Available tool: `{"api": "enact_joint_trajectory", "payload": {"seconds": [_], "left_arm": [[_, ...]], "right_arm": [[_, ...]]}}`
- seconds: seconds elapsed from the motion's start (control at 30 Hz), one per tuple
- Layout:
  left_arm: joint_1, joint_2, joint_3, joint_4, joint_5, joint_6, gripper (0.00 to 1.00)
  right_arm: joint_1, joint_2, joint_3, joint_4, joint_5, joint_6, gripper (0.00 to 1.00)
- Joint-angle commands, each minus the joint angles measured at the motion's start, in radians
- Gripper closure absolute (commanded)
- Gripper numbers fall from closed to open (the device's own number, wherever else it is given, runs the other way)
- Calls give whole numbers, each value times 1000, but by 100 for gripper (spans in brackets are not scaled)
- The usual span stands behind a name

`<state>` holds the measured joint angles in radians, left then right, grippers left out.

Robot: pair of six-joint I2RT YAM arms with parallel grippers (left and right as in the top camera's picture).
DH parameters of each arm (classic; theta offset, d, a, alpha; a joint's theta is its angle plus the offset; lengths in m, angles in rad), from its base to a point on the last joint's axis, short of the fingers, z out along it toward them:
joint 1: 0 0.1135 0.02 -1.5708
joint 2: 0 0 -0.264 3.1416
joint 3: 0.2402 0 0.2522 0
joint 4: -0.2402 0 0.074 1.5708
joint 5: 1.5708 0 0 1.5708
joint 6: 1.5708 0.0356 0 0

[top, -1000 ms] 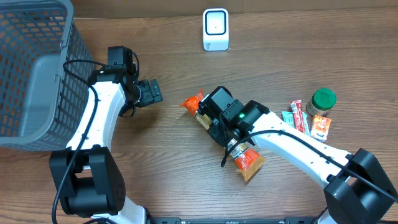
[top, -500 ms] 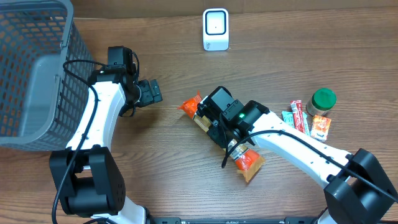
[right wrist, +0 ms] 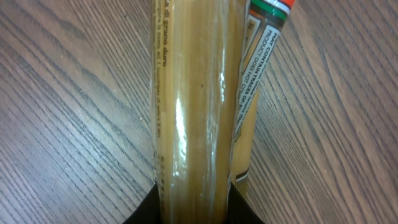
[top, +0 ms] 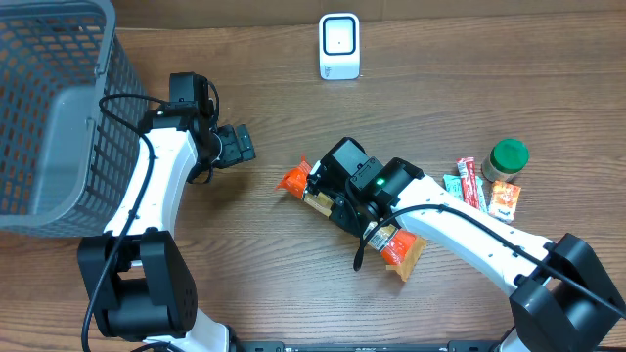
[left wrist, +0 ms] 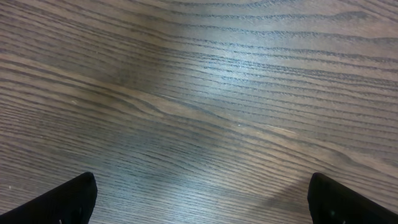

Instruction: Scan the item barcode

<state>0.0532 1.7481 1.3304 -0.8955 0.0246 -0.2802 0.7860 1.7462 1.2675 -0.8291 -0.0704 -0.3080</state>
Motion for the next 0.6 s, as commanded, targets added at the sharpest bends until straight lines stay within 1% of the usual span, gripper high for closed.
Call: {"api": "enact_joint_trajectory", "payload": {"seconds": [0.0,0.07,0.17,0.37,0.5,0.57], "left_arm": [[-1,-20,13,0,-9,19,0],[-1,-20,13,-1,-9,19,0],[-1,-20,13,0,-9,19,0],[-1,-20,13,0,-9,19,0],[-1,-20,13,0,-9,19,0],[-1,-20,13,0,-9,19,0]], "right_arm": [[0,-34,5,16,-14,-54,96],[0,-21,-8,16,-14,-93,96],[0,7,-17,29,-10,-94,96],[-3,82,-18,53,-11,-93,89],[-3,114,-18,66,-11,-93,82],[-3,122,-18,65,-11,-93,75]]}}
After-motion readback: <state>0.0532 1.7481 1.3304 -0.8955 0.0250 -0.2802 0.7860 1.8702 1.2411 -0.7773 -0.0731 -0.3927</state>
